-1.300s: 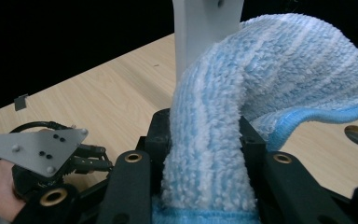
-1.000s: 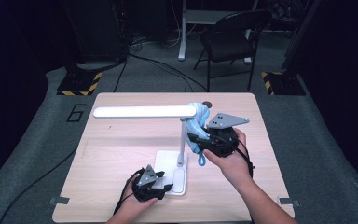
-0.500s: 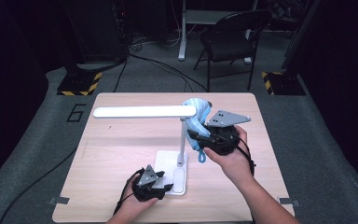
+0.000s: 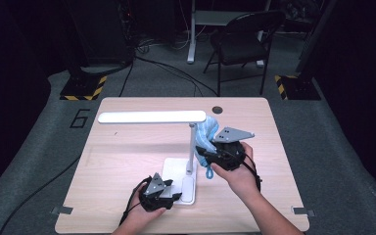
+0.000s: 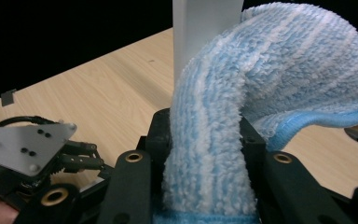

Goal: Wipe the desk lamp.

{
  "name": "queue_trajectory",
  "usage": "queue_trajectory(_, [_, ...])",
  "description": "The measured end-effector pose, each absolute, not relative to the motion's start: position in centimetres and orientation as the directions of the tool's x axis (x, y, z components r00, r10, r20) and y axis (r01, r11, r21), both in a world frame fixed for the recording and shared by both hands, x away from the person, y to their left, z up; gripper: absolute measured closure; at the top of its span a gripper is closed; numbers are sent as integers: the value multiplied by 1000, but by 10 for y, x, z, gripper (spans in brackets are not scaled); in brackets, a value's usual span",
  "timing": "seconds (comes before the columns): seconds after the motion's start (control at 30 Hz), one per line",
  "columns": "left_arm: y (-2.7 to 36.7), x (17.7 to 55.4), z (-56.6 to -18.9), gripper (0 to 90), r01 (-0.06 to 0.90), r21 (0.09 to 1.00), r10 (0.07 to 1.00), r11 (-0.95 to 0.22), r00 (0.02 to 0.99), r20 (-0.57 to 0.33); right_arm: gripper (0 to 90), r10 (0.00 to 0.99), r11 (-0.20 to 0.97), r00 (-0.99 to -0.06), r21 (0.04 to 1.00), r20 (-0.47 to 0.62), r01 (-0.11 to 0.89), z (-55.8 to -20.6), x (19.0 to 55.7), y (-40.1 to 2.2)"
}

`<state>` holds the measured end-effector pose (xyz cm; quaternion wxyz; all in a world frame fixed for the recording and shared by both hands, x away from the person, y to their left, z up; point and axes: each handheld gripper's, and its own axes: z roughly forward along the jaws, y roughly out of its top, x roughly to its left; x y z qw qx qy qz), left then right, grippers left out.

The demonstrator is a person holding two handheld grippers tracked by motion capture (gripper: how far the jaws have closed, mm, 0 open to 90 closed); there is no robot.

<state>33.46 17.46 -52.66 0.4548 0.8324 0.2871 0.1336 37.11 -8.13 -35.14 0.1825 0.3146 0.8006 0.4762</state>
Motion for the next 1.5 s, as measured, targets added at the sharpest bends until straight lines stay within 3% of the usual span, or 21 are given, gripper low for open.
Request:
queue_trajectory(0.8, [175, 335, -527, 386, 355, 835, 601, -422, 798, -35, 657, 690, 374, -723, 834, 43, 406, -433, 374, -76])
queue_trajectory(1.5, [174, 334, -527, 385, 357, 835, 602, -418, 798, -39, 657, 693, 395, -719, 804, 57, 445, -480, 377, -72])
